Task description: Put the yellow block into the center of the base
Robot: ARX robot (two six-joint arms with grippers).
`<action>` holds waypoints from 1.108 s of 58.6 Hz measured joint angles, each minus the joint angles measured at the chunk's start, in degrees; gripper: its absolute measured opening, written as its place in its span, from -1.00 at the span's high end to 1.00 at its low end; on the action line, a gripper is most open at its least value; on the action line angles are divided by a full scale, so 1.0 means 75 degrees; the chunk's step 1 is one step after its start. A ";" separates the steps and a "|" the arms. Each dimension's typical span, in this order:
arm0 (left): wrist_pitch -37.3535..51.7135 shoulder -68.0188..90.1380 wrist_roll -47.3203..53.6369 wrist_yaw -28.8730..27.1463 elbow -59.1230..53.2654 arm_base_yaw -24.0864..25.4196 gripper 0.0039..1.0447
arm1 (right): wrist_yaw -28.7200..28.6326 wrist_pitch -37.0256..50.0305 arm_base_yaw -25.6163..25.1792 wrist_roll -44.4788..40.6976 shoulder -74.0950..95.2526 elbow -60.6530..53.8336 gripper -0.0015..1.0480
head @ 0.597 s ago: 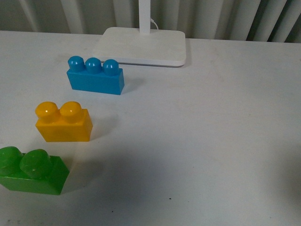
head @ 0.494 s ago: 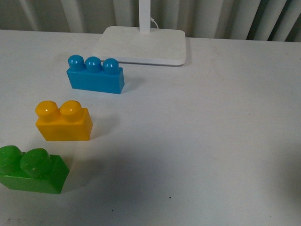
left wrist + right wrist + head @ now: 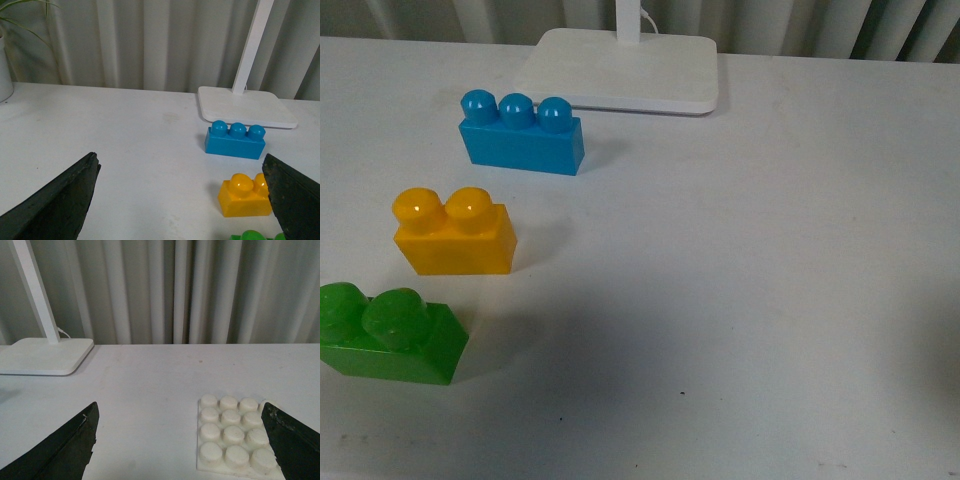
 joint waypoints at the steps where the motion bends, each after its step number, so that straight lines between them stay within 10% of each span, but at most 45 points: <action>1: 0.0000 0.0000 0.0000 0.0000 0.0000 0.0000 -0.88 | 0.0000 0.0000 0.0000 0.0000 0.0000 0.0000 -0.83; 57: 0.0000 0.0000 0.0000 0.0000 0.0000 0.0000 -0.88 | 0.0469 -0.0493 0.0073 -0.0119 0.0251 0.0178 -0.83; 65: -0.0003 0.0000 0.0000 0.0003 0.0000 0.0000 -0.88 | -0.0073 -0.0335 -0.0746 -0.0487 0.2209 0.0848 -0.83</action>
